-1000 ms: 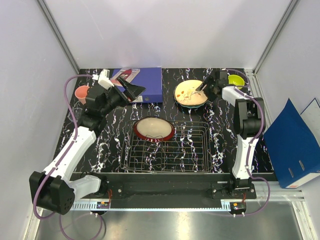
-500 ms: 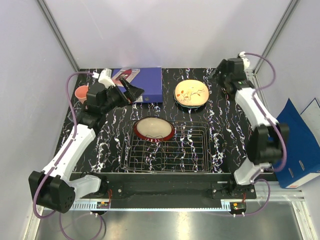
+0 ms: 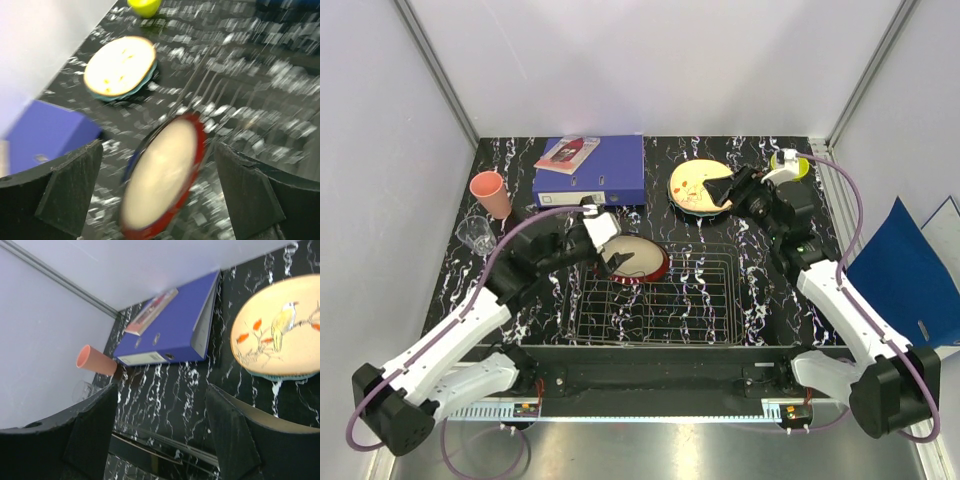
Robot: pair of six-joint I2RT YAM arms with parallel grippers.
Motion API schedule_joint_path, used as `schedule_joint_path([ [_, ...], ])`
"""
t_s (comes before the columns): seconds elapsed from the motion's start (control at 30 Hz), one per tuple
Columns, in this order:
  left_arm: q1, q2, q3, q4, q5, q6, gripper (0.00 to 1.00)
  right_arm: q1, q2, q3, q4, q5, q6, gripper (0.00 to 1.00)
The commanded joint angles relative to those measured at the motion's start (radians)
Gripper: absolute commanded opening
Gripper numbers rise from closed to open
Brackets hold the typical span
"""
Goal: Unload the mixed dishes from the dish rack
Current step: Pick up the plate from the dish rack.
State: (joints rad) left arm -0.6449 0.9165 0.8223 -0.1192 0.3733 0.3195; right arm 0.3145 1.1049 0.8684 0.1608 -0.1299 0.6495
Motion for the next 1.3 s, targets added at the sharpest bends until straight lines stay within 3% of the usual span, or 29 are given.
schedule_joint_path([
  [0.0, 0.022, 0.033, 0.012, -0.023, 0.058, 0.306, 0.99, -0.002, -0.051, -0.049, 0.056, -0.04, 0.013, 0.78],
  [0.23, 0.024, 0.139, 0.029, -0.019, 0.029, 0.36, 0.99, -0.002, -0.086, -0.103, 0.071, -0.062, 0.027, 0.77],
  [0.37, 0.05, 0.225, 0.052, -0.005, 0.081, 0.365, 0.94, 0.0, -0.096, -0.121, 0.063, -0.065, 0.022, 0.77],
  [0.5, 0.067, 0.304, 0.077, -0.002, 0.108, 0.359, 0.72, -0.002, -0.109, -0.144, 0.056, -0.063, 0.016, 0.77],
  [0.53, 0.07, 0.314, 0.075, 0.013, 0.105, 0.359, 0.62, -0.002, -0.111, -0.147, 0.055, -0.065, 0.012, 0.77],
  [0.7, 0.088, 0.334, 0.089, 0.01, 0.122, 0.351, 0.37, -0.002, -0.103, -0.163, 0.071, -0.073, 0.015, 0.77],
  [0.87, 0.091, 0.326, 0.124, -0.043, 0.121, 0.38, 0.0, -0.002, -0.091, -0.164, 0.091, -0.085, 0.025, 0.77],
  [1.27, 0.093, 0.277, 0.213, -0.111, 0.127, 0.428, 0.0, -0.002, -0.093, -0.175, 0.098, -0.091, 0.041, 0.77],
])
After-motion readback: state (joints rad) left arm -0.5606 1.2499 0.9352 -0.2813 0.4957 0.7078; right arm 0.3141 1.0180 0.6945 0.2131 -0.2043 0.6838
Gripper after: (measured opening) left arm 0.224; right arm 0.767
